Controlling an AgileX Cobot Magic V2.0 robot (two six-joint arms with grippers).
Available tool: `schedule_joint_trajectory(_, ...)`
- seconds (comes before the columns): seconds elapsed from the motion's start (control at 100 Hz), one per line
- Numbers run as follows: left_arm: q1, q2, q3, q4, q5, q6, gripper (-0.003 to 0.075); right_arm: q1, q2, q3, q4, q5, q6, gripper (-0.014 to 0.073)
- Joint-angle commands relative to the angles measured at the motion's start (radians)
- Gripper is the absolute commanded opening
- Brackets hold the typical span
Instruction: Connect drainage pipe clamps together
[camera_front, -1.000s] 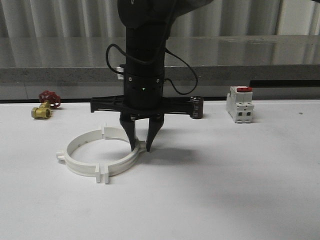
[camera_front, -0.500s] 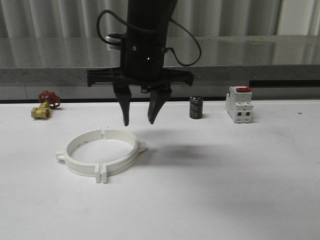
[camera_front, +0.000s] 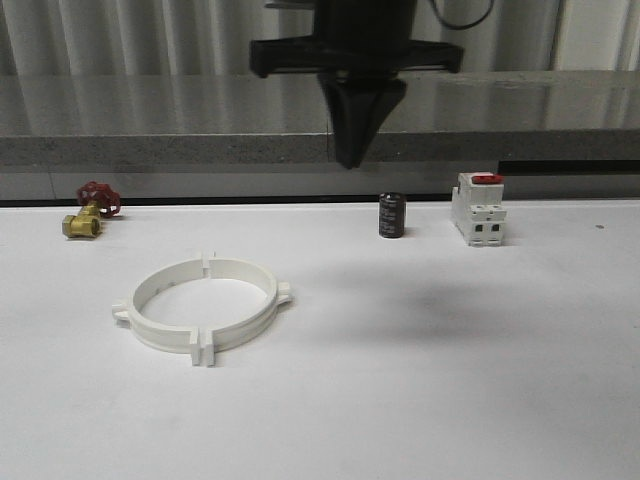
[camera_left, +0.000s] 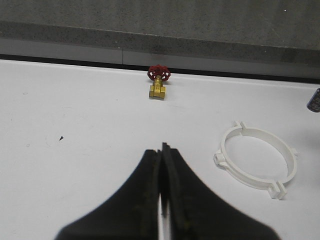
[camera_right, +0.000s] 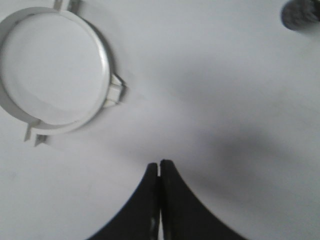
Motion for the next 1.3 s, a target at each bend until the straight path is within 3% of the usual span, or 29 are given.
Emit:
schedule_joint_trajectory(0.0,0.002,0.009,-0.026,-0.008,-0.071,-0.001,-0.0021,-0.047,-0.13,0.038,0.0,0.029,-0.009,-0.0064)
schedule_joint_trajectory(0.46,0.002,0.009,-0.026,-0.008,-0.071,-0.001,-0.0021,-0.347,-0.643,0.524,0.012,-0.189,-0.009,-0.0064)
schedule_joint_trajectory(0.71,0.002,0.009,-0.026,-0.008,-0.071,-0.001,-0.0021,-0.451,-0.926,0.796,0.0,-0.34,-0.009,-0.0064)
schedule_joint_trajectory(0.94,0.002,0.009,-0.026,-0.008,-0.071,-0.001,-0.0021,-0.465,-1.149,0.976,-0.109,-0.422,-0.009,-0.0065)
schedule_joint_trajectory(1.29,0.002,0.009,-0.026,-0.008,-0.071,-0.001,-0.0021,-0.465,-1.455,1.304,-0.116,-0.844,-0.009,-0.0065)
